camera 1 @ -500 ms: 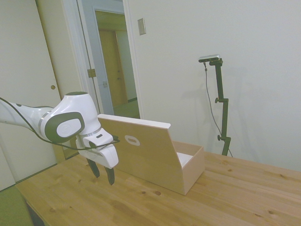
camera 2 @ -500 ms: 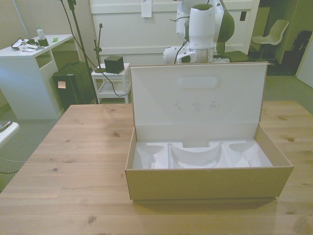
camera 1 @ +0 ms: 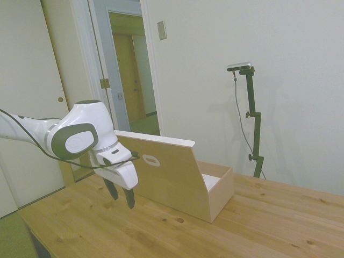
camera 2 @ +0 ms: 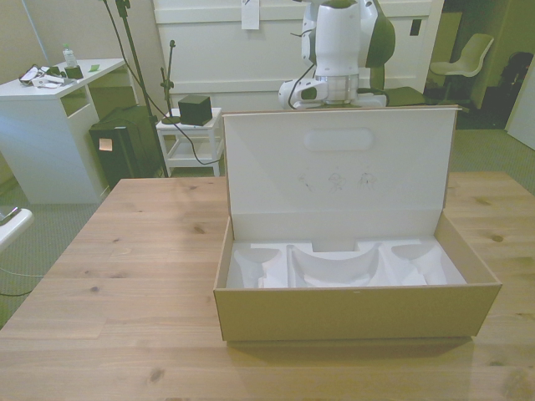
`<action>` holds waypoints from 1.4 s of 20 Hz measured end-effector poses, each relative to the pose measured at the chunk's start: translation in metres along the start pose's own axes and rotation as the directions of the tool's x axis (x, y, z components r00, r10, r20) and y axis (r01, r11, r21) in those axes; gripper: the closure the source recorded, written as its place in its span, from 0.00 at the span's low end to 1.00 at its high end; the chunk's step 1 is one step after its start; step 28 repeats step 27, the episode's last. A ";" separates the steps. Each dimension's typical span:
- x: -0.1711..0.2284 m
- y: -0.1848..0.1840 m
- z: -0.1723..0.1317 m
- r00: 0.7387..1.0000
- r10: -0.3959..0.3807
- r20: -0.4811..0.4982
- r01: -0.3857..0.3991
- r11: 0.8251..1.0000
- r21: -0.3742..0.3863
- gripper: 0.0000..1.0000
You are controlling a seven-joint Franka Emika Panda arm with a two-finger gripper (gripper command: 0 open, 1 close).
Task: Close the box
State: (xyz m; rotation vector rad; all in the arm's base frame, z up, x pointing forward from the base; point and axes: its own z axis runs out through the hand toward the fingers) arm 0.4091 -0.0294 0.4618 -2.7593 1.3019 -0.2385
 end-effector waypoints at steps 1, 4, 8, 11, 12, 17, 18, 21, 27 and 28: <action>0.007 0.003 -0.007 1.000 0.013 -0.011 -0.013 1.000 0.007 0.00; 0.028 0.008 -0.032 0.998 0.049 -0.038 -0.048 0.998 0.035 0.00; 0.051 0.006 -0.066 0.994 0.073 -0.086 -0.067 0.995 0.071 0.00; 0.078 0.003 -0.086 0.985 0.107 -0.137 -0.091 0.989 0.115 0.00; 0.090 0.002 -0.090 0.980 0.122 -0.157 -0.101 0.985 0.136 0.00; 0.143 -0.019 -0.085 0.959 0.167 -0.231 -0.119 0.971 0.208 0.00; 0.149 -0.023 -0.081 0.960 0.167 -0.227 -0.120 0.971 0.206 0.00; 0.144 -0.033 -0.080 0.973 0.148 -0.175 -0.114 0.976 0.187 0.00; 0.095 -0.049 -0.089 0.999 0.040 0.012 -0.040 0.998 0.046 0.00; 0.095 -0.049 -0.089 0.999 0.040 0.012 -0.040 0.998 0.046 0.00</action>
